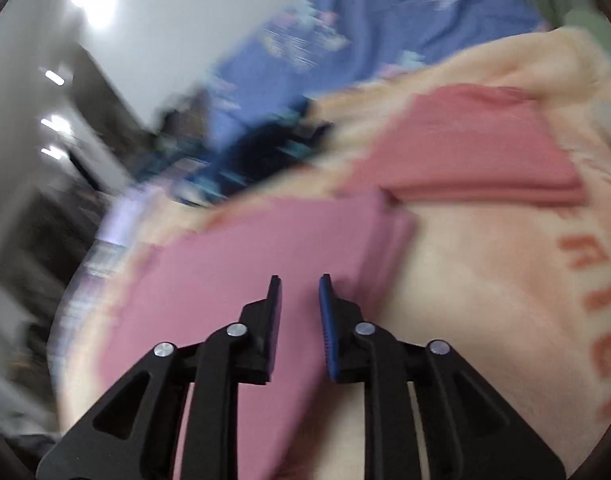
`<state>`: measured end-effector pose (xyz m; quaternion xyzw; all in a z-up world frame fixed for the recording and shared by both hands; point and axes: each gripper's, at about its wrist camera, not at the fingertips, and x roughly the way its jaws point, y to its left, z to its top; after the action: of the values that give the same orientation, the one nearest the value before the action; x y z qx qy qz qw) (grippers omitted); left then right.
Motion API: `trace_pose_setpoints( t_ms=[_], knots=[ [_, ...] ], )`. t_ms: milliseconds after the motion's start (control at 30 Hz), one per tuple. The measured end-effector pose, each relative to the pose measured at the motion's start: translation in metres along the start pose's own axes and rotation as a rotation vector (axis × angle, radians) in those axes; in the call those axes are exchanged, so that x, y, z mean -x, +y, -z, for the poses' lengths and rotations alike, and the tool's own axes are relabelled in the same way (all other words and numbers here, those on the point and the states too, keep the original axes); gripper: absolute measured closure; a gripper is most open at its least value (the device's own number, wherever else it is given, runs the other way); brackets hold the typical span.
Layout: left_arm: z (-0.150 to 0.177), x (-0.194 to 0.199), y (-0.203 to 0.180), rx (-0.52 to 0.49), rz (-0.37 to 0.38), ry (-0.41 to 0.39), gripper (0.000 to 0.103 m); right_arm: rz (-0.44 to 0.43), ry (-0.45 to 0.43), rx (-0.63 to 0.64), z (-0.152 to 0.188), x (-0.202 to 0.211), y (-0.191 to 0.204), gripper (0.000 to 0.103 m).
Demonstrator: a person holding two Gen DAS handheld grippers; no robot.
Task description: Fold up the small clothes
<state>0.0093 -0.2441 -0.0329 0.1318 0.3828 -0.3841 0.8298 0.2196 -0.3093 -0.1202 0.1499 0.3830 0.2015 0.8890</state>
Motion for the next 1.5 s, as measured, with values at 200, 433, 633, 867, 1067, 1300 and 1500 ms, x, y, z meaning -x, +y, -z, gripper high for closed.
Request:
trace_pose_setpoints(
  t_ms=[200,433,633,867,1067,1300,1500],
  knots=[
    [0.050,0.075,0.059,0.200,-0.126,-0.067,0.071,0.058,-0.062,-0.143,0.005,0.019,-0.020,0.091],
    [0.175,0.216,0.177,0.625,-0.493,-0.193,0.076,0.138,-0.132,0.016,0.031,0.083,0.048,0.088],
    [0.228,0.275,0.209,0.796,-0.588,-0.341,0.082,0.138,-0.076,0.487,0.082,0.050,0.213,0.078],
    [0.243,0.276,0.205,0.775,-0.530,-0.357,0.074,0.018,0.034,0.962,0.189,-0.014,0.359,0.053],
    [0.242,0.272,0.245,0.799,-0.398,-0.361,0.056,0.166,0.049,1.103,0.214,-0.051,0.391,0.053],
    [0.187,0.212,0.350,0.849,-0.147,-0.310,0.042,0.306,-0.008,1.106,0.218,-0.073,0.405,0.066],
    [0.169,0.113,0.420,1.029,0.048,-0.260,0.037,0.339,-0.005,1.042,0.202,-0.082,0.400,0.096]
  ],
)
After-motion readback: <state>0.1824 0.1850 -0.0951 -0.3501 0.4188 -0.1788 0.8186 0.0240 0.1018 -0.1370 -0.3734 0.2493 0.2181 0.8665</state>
